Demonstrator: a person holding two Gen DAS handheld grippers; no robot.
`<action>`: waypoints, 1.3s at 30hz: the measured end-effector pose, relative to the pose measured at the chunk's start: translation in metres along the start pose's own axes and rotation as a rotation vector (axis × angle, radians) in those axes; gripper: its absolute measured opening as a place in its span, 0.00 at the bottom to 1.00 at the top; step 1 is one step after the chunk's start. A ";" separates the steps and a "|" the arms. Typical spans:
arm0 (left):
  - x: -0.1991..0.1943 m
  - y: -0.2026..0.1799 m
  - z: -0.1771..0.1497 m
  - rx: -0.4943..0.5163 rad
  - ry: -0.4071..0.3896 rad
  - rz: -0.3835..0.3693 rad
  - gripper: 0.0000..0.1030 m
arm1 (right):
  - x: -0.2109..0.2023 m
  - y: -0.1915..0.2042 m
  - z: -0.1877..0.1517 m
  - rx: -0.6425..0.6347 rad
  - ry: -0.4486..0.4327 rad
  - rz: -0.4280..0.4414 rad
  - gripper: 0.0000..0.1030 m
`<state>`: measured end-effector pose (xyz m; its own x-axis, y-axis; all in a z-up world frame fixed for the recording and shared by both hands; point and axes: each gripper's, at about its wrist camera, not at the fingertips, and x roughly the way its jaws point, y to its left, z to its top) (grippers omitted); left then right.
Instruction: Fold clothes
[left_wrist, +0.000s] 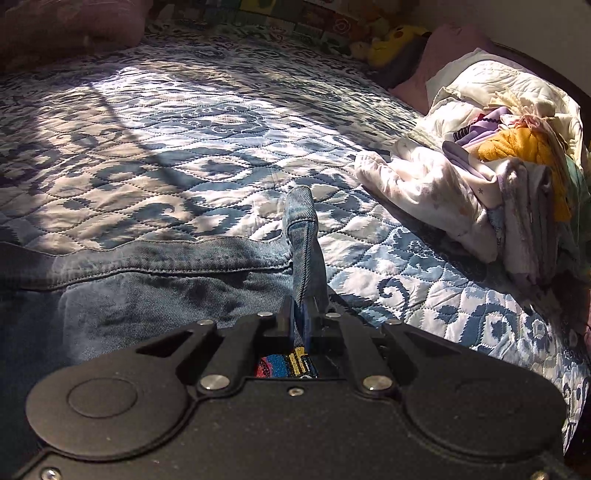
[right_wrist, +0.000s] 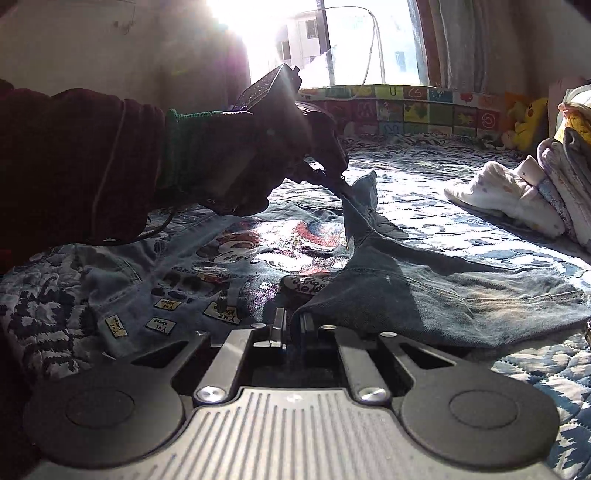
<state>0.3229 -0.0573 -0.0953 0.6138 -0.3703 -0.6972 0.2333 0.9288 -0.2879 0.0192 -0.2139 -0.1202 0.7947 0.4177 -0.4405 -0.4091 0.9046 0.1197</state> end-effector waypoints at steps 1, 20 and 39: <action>-0.001 0.005 -0.002 -0.006 -0.003 0.000 0.04 | 0.002 0.003 0.000 -0.012 0.008 0.006 0.08; -0.004 0.035 -0.015 -0.049 -0.061 0.093 0.10 | 0.028 0.021 -0.007 -0.113 0.135 0.064 0.11; -0.002 -0.063 -0.004 0.326 0.019 -0.072 0.33 | 0.024 0.025 -0.014 -0.147 0.106 0.056 0.14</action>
<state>0.3040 -0.1154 -0.0783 0.5733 -0.4322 -0.6961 0.5064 0.8548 -0.1136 0.0223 -0.1825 -0.1401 0.7202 0.4485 -0.5293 -0.5186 0.8548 0.0185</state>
